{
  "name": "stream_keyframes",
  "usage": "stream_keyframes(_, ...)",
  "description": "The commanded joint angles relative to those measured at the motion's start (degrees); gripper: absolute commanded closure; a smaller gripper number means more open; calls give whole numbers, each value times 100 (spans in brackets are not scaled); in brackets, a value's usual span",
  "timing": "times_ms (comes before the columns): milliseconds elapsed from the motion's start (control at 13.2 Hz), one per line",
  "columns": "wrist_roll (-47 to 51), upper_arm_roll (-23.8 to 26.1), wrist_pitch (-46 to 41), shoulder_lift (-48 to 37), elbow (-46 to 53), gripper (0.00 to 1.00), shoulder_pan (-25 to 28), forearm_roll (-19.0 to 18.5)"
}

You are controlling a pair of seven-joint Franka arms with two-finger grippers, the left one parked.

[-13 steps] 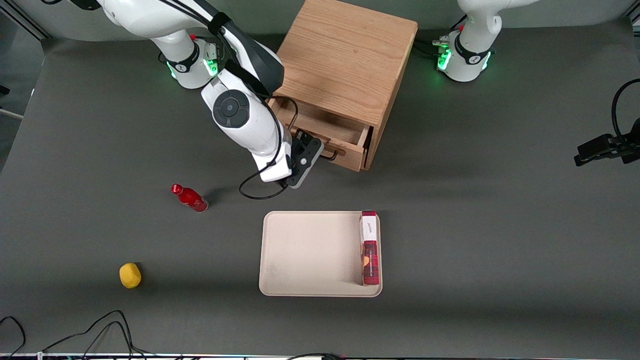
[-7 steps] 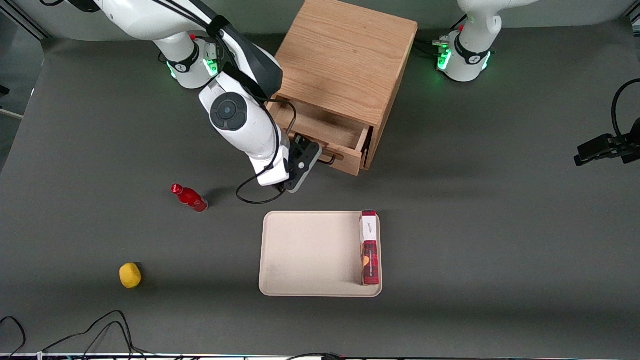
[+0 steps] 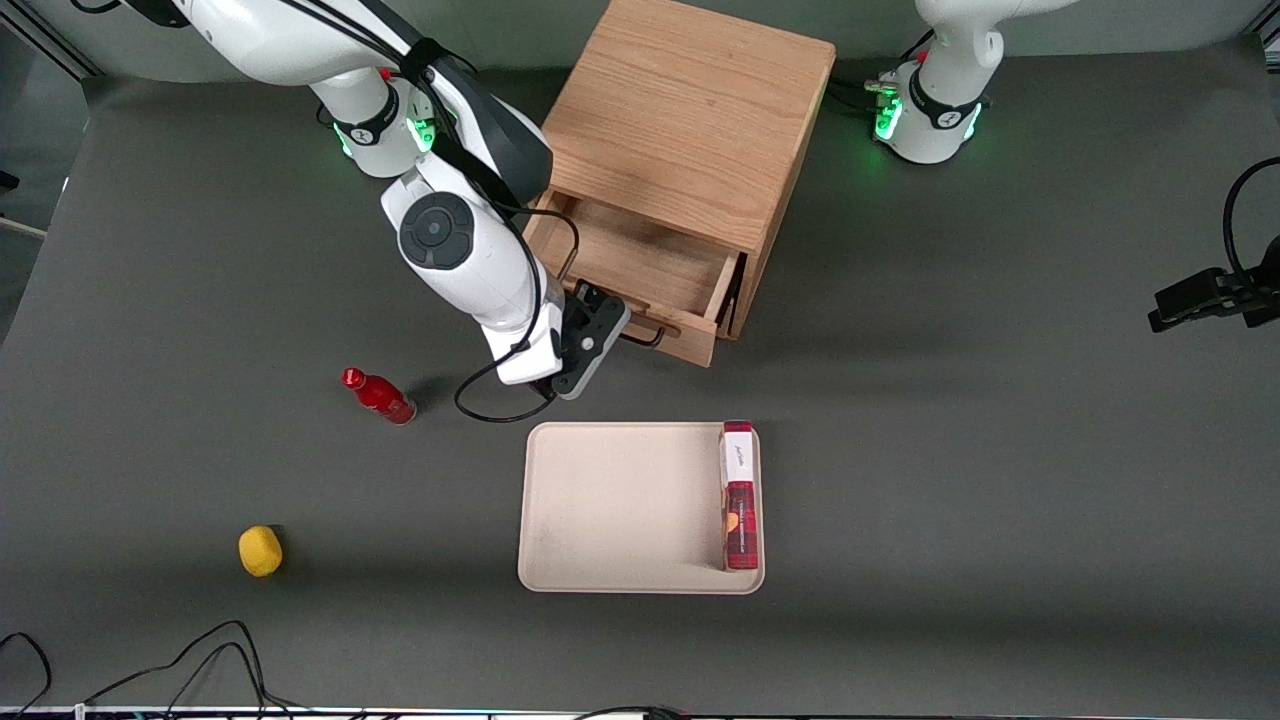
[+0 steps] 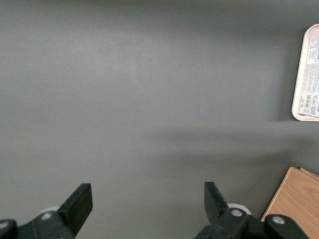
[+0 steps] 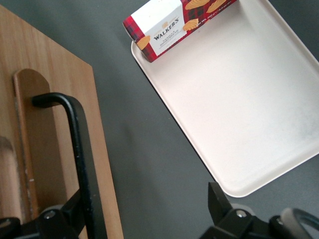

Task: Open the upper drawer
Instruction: 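Pull the upper drawer outward from the cabinet with the right gripper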

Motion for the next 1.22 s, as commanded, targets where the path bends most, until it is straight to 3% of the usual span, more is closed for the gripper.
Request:
stream_keyframes(0,-179,33,19,241,349,0,-44,-204)
stream_keyframes(1139,-170,-82,19,690,920,0,-123,-652)
